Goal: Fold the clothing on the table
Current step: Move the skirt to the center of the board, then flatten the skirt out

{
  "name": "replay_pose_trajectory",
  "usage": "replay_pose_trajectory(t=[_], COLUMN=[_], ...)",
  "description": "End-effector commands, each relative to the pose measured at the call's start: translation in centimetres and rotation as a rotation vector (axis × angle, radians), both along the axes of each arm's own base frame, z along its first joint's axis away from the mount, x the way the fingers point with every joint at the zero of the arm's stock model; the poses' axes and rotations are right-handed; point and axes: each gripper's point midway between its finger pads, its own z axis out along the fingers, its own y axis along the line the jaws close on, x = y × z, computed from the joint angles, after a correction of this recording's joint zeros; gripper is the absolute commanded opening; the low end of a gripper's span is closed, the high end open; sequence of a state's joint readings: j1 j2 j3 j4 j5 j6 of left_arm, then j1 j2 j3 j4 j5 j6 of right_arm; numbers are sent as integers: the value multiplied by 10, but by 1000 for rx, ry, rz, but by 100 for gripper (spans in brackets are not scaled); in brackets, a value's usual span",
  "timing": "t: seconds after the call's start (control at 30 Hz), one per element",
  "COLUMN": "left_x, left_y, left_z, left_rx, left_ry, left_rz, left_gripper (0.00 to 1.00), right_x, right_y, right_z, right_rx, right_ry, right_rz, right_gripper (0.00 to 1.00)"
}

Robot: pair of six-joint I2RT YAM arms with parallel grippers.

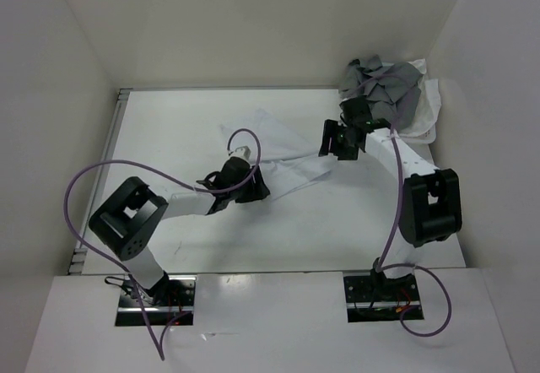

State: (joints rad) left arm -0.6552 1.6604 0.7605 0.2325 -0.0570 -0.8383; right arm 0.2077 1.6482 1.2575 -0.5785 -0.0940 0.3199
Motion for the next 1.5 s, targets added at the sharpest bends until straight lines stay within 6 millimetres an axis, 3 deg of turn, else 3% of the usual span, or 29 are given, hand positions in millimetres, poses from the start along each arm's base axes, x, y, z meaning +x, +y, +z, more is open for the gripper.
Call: replay_pose_trajectory(t=[0.0,0.1,0.23,0.47,0.6,0.63,0.67,0.77,0.83,0.87,0.9,1.03,1.17,1.33,1.47], left_x=[16,20,19,19,18,16,15,16,10,15,14,13,13,7,6], left_y=[-16,-16,-20,-22,-23,-22,-21,-9,13,18,28,53,58,52,51], left_z=[4,-12,-25,-23,-23,-25,-22,-14,-19,-4,-4,7,5,-20,-26], left_rx=[-101,-121,-121,-138,-138,-131,-125,-92,-23,-25,-14,31,42,36,36], left_ry=[-14,20,46,47,47,57,66,63,82,52,56,53,57,119,132], left_rz=[-1,7,-9,-10,-24,-23,-23,2,52,63,86,121,123,99,93], left_gripper=[66,65,62,52,33,11,0,0,0,0,0,0,0,0,0], right_x=[8,11,11,18,23,26,26,30,27,27,27,24,16,7,-3], right_y=[3,-12,-16,-29,-43,-47,-46,-50,-50,-48,-46,-38,-25,-6,-1], right_z=[-12,-25,-36,-40,-45,-44,-44,-34,-33,-33,-29,-36,-52,-53,-54], right_rx=[26,13,-11,-17,-47,-45,-41,-35,-35,-28,-16,22,84,163,170], right_ry=[-3,28,52,47,52,43,44,11,11,12,5,16,70,93,104], right_rz=[30,-9,-22,-56,-97,-106,-114,-124,-124,-119,-112,-85,-42,19,35], right_gripper=[69,69,69,69,69,69,69,69,69,69,69,69,68,67,65])
